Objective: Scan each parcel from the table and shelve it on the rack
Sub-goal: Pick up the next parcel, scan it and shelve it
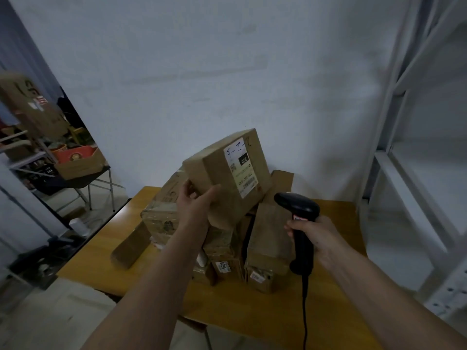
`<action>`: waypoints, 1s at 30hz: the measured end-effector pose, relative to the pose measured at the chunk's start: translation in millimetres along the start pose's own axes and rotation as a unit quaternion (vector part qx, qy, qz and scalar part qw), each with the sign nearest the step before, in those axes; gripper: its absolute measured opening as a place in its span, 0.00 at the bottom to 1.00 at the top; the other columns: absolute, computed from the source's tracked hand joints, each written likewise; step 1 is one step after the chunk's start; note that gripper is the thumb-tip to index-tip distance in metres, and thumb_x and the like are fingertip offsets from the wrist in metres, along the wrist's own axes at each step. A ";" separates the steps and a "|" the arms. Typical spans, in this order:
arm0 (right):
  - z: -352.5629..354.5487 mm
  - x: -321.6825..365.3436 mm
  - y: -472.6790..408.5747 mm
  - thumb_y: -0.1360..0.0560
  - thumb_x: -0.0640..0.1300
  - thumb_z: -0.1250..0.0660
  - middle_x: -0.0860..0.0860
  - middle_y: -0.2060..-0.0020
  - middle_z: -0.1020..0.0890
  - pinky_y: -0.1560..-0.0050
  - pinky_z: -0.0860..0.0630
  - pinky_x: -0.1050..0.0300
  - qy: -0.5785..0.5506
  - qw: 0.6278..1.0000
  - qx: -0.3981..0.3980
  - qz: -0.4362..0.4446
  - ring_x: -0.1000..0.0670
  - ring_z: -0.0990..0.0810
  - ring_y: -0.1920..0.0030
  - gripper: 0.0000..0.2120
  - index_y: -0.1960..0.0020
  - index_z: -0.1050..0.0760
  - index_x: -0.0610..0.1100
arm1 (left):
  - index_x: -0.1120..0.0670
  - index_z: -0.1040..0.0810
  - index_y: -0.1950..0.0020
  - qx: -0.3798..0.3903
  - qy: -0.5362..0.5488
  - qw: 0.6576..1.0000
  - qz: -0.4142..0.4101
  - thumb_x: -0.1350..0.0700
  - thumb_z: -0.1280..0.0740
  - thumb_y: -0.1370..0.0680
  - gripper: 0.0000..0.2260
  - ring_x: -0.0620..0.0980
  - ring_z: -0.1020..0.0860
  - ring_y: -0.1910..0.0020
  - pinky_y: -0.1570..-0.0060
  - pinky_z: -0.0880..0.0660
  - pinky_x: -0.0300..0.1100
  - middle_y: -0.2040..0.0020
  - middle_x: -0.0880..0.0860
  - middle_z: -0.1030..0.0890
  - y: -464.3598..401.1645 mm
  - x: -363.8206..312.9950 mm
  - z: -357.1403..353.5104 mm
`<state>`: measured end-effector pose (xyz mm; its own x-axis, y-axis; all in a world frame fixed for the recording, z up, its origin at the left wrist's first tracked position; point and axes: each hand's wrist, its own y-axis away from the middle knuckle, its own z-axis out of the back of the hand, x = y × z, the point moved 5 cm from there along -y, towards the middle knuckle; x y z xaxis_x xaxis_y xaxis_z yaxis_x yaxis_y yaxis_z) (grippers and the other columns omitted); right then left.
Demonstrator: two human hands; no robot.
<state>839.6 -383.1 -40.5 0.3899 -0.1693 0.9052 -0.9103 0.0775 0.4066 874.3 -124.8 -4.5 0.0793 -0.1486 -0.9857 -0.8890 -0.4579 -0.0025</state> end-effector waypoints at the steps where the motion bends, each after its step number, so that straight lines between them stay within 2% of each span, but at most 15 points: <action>1: 1.3 2.6 3.0 0.28 0.32 0.30 0.34 0.51 0.18 0.52 0.23 0.50 0.000 1.000 0.004 0.004 0.43 0.21 0.59 0.09 0.48 0.23 0.34 | 0.51 0.31 0.29 0.006 0.048 0.998 0.049 0.59 0.24 0.31 0.33 0.54 0.23 0.42 0.54 0.22 0.47 0.40 0.51 0.23 1.8 3.7 -1.1; 3: 3.6 7.8 9.2 0.28 0.33 0.30 0.35 0.53 0.18 0.50 0.23 0.50 0.002 1.000 0.010 0.013 0.43 0.21 0.58 0.09 0.48 0.23 0.34 | 0.52 0.32 0.27 0.026 0.108 0.986 0.126 0.61 0.25 0.30 0.33 0.59 0.23 0.41 0.52 0.20 0.55 0.37 0.55 0.23 7.8 11.7 -4.3; 6: 6.8 15.3 18.6 0.28 0.33 0.29 0.35 0.55 0.18 0.46 0.23 0.46 0.024 0.999 0.011 0.038 0.42 0.21 0.57 0.05 0.53 0.22 0.35 | 0.53 0.33 0.27 0.069 0.116 0.974 0.182 0.62 0.26 0.31 0.34 0.63 0.25 0.39 0.45 0.25 0.67 0.34 0.59 0.26 19.2 19.0 -8.3; 8: 7.2 20.4 24.4 0.28 0.34 0.30 0.36 0.59 0.19 0.48 0.24 0.46 0.063 0.996 0.015 0.063 0.42 0.22 0.58 0.04 0.54 0.22 0.35 | 0.54 0.32 0.28 0.101 0.125 0.966 0.202 0.63 0.28 0.32 0.33 0.65 0.25 0.39 0.45 0.26 0.68 0.34 0.61 0.25 25.9 20.7 -10.6; 10: 7.3 24.0 29.1 0.27 0.36 0.30 0.40 0.62 0.20 0.53 0.26 0.50 0.109 0.990 0.018 0.088 0.44 0.22 0.60 0.04 0.54 0.22 0.36 | 0.54 0.31 0.29 0.115 0.135 0.961 0.210 0.64 0.30 0.29 0.29 0.64 0.25 0.39 0.46 0.26 0.68 0.35 0.61 0.25 29.2 21.0 -11.6; 12: 8.9 28.4 34.1 0.26 0.38 0.30 0.46 0.65 0.22 0.63 0.29 0.60 0.159 0.980 0.015 0.122 0.50 0.24 0.63 0.03 0.56 0.24 0.42 | 0.54 0.30 0.29 0.108 0.134 0.964 0.203 0.65 0.31 0.27 0.26 0.64 0.25 0.38 0.45 0.27 0.69 0.35 0.60 0.25 28.4 21.0 -10.0; 14: 11.1 32.4 38.4 0.25 0.38 0.31 0.50 0.67 0.25 0.69 0.33 0.64 0.210 0.964 0.011 0.164 0.54 0.26 0.65 0.03 0.55 0.24 0.45 | 0.53 0.29 0.29 0.097 0.125 0.970 0.184 0.66 0.32 0.26 0.26 0.63 0.24 0.40 0.47 0.26 0.68 0.35 0.60 0.24 25.6 17.5 -7.8; 17: 13.1 33.2 45.5 0.25 0.38 0.32 0.47 0.63 0.23 0.66 0.32 0.62 0.260 0.945 0.013 0.198 0.53 0.25 0.62 0.06 0.48 0.23 0.43 | 0.51 0.31 0.28 0.094 0.116 0.976 0.159 0.67 0.32 0.27 0.29 0.61 0.24 0.42 0.51 0.23 0.65 0.36 0.59 0.25 19.8 8.3 -5.6; 19: 12.7 31.2 48.9 0.25 0.38 0.32 0.44 0.58 0.20 0.64 0.31 0.61 0.273 0.941 0.017 0.200 0.53 0.24 0.60 0.08 0.46 0.22 0.42 | 0.50 0.30 0.27 0.108 0.104 0.978 0.144 0.67 0.32 0.26 0.29 0.62 0.25 0.40 0.46 0.26 0.68 0.34 0.59 0.26 16.5 2.5 -6.3; 22: 12.2 27.6 53.2 0.25 0.37 0.32 0.45 0.54 0.20 0.63 0.30 0.65 0.256 0.948 0.028 0.189 0.54 0.24 0.56 0.11 0.43 0.23 0.43 | 0.49 0.29 0.28 0.127 0.097 0.980 0.118 0.68 0.34 0.26 0.28 0.60 0.24 0.42 0.43 0.27 0.67 0.36 0.58 0.24 16.7 -6.2 -9.5; 27: 17.8 26.0 57.4 0.24 0.39 0.32 0.47 0.53 0.20 0.61 0.31 0.65 0.222 0.958 0.020 0.180 0.53 0.24 0.53 0.12 0.41 0.24 0.43 | 0.50 0.28 0.29 0.139 0.075 0.982 0.101 0.68 0.34 0.25 0.26 0.61 0.27 0.38 0.40 0.28 0.66 0.34 0.58 0.26 18.5 -11.7 -12.6; 30: 20.4 24.3 59.4 0.24 0.39 0.32 0.49 0.53 0.20 0.60 0.33 0.66 0.212 0.961 0.025 0.174 0.55 0.25 0.53 0.13 0.41 0.24 0.45 | 0.50 0.28 0.29 0.146 0.079 0.981 0.104 0.68 0.35 0.24 0.26 0.61 0.26 0.39 0.44 0.26 0.64 0.34 0.58 0.26 19.7 -11.9 -13.0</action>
<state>792.2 -402.7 3.1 0.0729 0.2754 0.9586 -0.9972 0.0068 0.0739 861.7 -143.5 9.4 -0.0687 -0.3566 -0.9317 -0.9829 -0.1356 0.1244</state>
